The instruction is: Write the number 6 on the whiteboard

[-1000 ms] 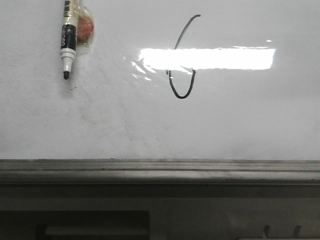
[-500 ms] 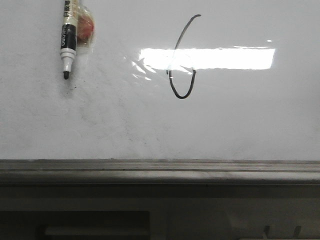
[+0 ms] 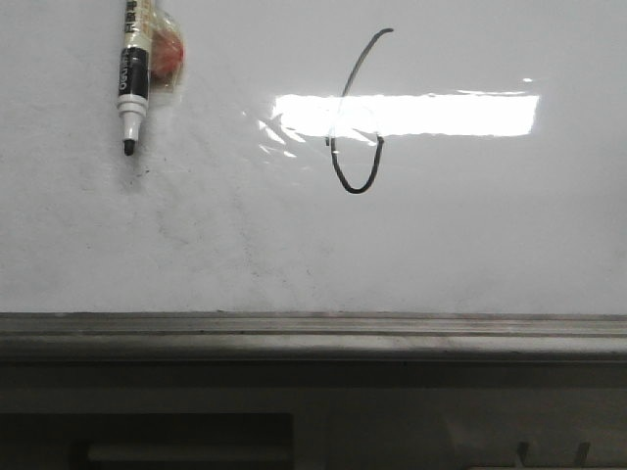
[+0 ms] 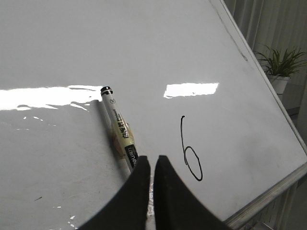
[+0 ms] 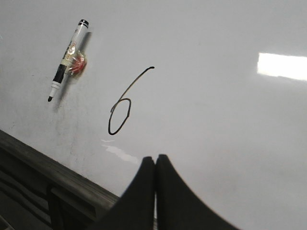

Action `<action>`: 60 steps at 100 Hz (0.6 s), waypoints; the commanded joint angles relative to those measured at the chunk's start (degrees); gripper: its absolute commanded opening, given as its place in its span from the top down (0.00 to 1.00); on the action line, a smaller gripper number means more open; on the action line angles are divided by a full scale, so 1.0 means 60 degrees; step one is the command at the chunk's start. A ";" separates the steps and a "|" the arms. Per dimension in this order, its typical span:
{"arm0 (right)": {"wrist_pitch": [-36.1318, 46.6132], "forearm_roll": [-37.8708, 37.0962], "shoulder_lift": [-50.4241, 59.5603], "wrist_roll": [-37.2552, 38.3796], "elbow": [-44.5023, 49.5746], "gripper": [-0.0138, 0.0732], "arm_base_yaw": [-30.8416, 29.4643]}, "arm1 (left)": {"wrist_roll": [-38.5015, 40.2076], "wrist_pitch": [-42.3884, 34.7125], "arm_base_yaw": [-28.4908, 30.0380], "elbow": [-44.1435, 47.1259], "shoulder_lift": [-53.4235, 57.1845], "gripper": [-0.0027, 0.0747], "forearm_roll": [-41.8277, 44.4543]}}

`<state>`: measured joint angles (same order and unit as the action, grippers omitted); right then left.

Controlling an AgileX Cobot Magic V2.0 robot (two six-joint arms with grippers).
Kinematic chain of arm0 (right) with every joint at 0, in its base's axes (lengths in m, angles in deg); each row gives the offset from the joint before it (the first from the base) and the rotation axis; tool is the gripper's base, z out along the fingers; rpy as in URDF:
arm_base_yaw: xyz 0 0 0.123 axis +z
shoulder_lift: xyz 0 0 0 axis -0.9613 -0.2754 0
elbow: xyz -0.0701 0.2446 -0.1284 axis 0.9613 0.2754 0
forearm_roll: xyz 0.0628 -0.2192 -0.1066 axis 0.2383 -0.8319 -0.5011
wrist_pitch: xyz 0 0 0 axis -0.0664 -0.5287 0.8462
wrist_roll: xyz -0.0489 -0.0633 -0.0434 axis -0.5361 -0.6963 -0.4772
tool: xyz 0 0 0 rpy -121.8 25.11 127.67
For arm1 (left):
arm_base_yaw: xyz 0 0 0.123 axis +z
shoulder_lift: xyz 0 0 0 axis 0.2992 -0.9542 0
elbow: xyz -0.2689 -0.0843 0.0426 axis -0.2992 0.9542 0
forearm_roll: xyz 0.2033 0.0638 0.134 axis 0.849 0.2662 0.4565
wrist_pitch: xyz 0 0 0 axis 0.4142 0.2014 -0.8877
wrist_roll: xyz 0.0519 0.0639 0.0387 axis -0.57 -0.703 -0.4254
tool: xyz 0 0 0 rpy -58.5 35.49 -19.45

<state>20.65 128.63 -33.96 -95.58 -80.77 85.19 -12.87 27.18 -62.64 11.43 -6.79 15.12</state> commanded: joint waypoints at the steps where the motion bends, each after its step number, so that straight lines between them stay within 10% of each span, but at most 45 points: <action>1: 0.0581 0.0295 0.0070 -0.0010 -0.0228 0.92 -0.0069 | 0.0005 -0.0216 -0.0088 -0.0268 -0.0079 0.99 -0.0037; 41: 0.0581 0.0295 0.0070 -0.0010 -0.0228 0.92 -0.0069 | 0.0337 -0.0221 -0.0088 -0.0137 -0.0079 0.99 0.1665; 60: 0.0581 0.0295 0.0070 -0.0010 -0.0228 0.92 -0.0069 | 0.5397 -0.0895 0.1240 0.0510 -0.0231 0.99 0.6446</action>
<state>20.77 128.63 -33.96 -95.58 -80.77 85.19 4.31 25.95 -59.41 14.27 -6.79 40.73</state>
